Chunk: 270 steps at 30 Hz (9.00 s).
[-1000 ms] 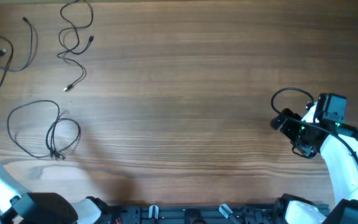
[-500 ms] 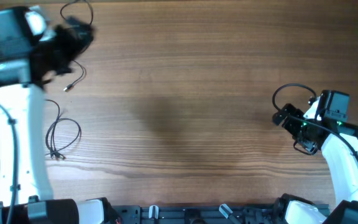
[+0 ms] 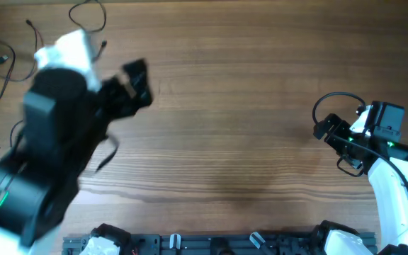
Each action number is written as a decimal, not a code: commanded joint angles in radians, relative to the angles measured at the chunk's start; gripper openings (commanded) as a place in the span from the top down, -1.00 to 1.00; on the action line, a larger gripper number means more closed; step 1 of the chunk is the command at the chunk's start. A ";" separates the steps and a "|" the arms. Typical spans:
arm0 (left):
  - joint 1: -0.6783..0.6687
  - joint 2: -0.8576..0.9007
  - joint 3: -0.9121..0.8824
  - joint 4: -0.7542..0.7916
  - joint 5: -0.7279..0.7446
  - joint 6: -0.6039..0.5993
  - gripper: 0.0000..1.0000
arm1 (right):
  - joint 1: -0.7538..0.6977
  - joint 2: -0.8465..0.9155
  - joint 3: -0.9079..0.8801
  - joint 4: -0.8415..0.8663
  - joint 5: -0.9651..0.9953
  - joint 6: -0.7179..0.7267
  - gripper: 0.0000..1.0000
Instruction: Untangle cables
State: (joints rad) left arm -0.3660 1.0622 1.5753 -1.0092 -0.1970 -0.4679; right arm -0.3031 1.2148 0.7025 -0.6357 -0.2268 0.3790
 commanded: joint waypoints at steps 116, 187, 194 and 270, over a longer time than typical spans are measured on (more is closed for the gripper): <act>0.391 -1.057 -1.570 1.019 0.051 -0.111 -1.00 | -0.002 -0.013 0.023 0.027 0.051 0.021 -0.99; 0.391 -1.042 -1.570 0.937 0.185 0.150 -1.00 | -0.002 0.155 0.026 1.534 -0.080 0.076 -1.00; 0.391 -1.042 -1.570 0.937 0.185 0.150 -1.00 | -0.002 0.073 0.026 1.306 -0.079 0.065 -0.99; 0.391 -1.042 -1.570 0.937 0.185 0.150 -1.00 | 0.195 -0.956 0.040 0.756 -0.079 -0.140 -1.00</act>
State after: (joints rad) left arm 0.0216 0.0216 0.0101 -0.0711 -0.0238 -0.3408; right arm -0.1120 0.2874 0.7242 0.0921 -0.3099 0.2546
